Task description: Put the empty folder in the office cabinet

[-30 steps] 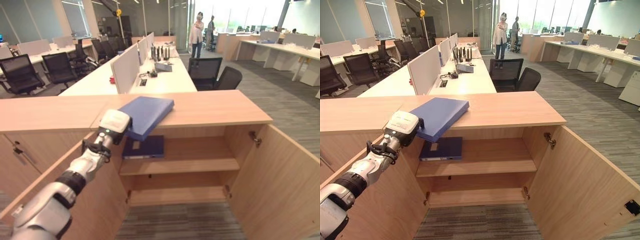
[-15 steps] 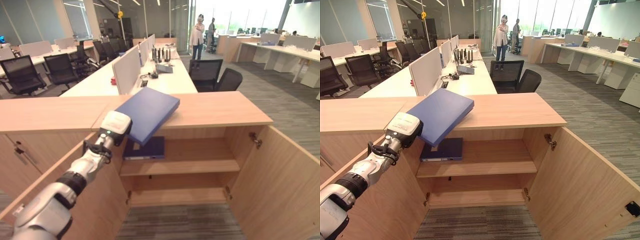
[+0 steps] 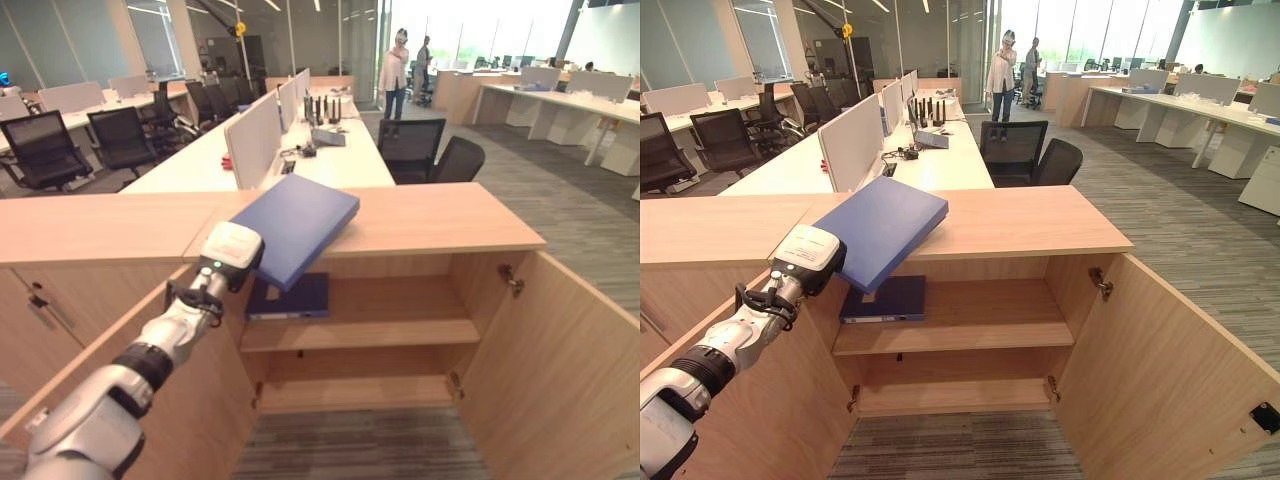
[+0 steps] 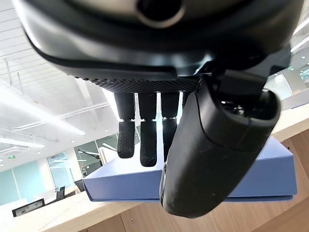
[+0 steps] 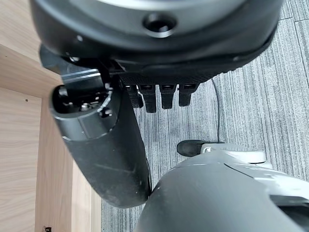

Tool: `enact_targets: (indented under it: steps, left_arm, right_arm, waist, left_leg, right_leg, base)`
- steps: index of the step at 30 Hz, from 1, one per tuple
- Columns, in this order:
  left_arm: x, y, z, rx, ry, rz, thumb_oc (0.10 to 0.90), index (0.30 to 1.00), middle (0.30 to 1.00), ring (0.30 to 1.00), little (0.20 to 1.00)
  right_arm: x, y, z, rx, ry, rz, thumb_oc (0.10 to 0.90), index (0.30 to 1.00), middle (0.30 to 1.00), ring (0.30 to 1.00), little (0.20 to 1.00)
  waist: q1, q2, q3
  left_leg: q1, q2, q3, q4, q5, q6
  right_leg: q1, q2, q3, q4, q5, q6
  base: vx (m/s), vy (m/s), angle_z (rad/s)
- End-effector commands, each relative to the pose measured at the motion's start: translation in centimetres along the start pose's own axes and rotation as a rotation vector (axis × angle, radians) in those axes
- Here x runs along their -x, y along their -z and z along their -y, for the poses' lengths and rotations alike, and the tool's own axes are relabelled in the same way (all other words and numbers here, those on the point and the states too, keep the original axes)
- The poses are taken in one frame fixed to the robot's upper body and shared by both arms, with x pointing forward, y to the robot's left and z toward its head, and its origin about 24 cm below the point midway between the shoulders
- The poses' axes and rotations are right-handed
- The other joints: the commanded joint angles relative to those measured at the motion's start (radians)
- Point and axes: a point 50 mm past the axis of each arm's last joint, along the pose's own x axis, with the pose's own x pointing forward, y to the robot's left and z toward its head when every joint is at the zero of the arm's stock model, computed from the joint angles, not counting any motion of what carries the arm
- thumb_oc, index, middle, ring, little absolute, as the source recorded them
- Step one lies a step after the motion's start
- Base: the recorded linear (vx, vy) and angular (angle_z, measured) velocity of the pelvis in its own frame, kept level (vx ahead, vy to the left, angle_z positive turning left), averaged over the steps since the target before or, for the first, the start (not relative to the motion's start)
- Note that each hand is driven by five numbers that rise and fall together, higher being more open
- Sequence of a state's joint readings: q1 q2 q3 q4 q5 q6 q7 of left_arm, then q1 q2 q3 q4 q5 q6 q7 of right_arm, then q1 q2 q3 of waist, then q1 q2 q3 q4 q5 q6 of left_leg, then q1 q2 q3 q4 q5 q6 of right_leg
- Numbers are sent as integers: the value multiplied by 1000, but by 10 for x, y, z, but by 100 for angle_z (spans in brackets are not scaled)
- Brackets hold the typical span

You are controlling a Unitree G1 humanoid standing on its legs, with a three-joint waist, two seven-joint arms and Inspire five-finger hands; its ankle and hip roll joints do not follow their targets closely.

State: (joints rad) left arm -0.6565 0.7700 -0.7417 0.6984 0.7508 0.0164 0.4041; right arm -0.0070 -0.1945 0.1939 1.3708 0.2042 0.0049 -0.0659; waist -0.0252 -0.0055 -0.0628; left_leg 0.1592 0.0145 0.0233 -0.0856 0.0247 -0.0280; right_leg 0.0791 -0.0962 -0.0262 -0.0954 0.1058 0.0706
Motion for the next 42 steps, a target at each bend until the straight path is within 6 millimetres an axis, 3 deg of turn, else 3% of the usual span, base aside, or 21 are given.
enact_targets:
  steps: [1,2,3,6,7,24,33,39,42]
  left_arm:
    - [-34,46,-86,-10,-289,-173,469,404,404,404,404]
    - [-35,47,-90,-14,-300,-174,518,476,476,476,476]
    - [-35,47,-90,-14,-300,-174,518,476,476,476,476]
    - [-37,51,-103,-22,-334,-181,621,632,632,632,632]
    - [-37,52,-105,-19,-342,-183,800,900,900,900,900]
    - [-35,35,-143,95,-540,-115,800,900,900,900,900]
    - [-26,17,-183,161,-753,-47,800,900,900,900,900]
    - [-3,-2,-201,305,-899,36,800,900,900,900,900]
    - [29,-1,-202,432,-1037,25,800,900,900,900,900]
  right_arm:
    - [0,0,23,96,74,-14,800,900,900,900,900]
    - [0,-1,24,98,75,-13,800,900,900,900,900]
    - [0,-1,23,98,75,-13,800,900,900,900,900]
    - [0,-3,23,101,71,-8,800,900,900,900,900]
    - [0,-3,23,103,70,-6,800,900,900,900,900]
    - [-1,-8,18,100,47,7,800,900,900,900,900]
    - [-1,-10,6,99,20,9,800,900,900,900,900]
    - [-1,-7,-1,70,8,-12,800,900,900,900,900]
    - [0,-1,-9,46,-8,-40,800,900,900,900,900]
  waist:
    - [-32,1,12]
    - [-33,1,12]
    - [-33,1,13]
    - [-35,2,12]
    - [-35,2,11]
    - [-29,-3,14]
    - [-21,-3,6]
    - [-4,-3,5]
    - [18,-3,9]
  left_leg:
    - [-8,-12,-53,-2,-77,0]
    - [-8,-12,-53,-2,-77,0]
    - [-8,-12,-53,-2,-77,0]
    - [-7,-13,-54,-2,-78,1]
    - [-7,-13,-53,-2,-78,1]
    - [-3,-14,-53,-2,-85,4]
    - [-2,-20,-63,-2,-91,9]
    - [-10,-28,-75,-2,-81,14]
    - [-10,-35,-87,-2,-85,19]
  right_leg:
    - [71,-37,-56,8,-83,79]
    - [70,-37,-55,8,-83,80]
    - [70,-37,-55,8,-83,80]
    - [69,-36,-52,8,-82,79]
    - [69,-36,-52,8,-82,79]
    - [72,-39,-54,8,-84,80]
    - [77,-43,-58,8,-87,79]
    - [71,-50,-68,8,-78,76]
    - [74,-57,-78,8,-77,76]
  base:
    - [0,0,0]
    - [0,0,0]
    - [0,0,0]
    - [0,0,0]
    - [0,0,0]
    - [2,1,0]
    - [9,4,2]
    - [-2,19,0]
    - [15,54,0]
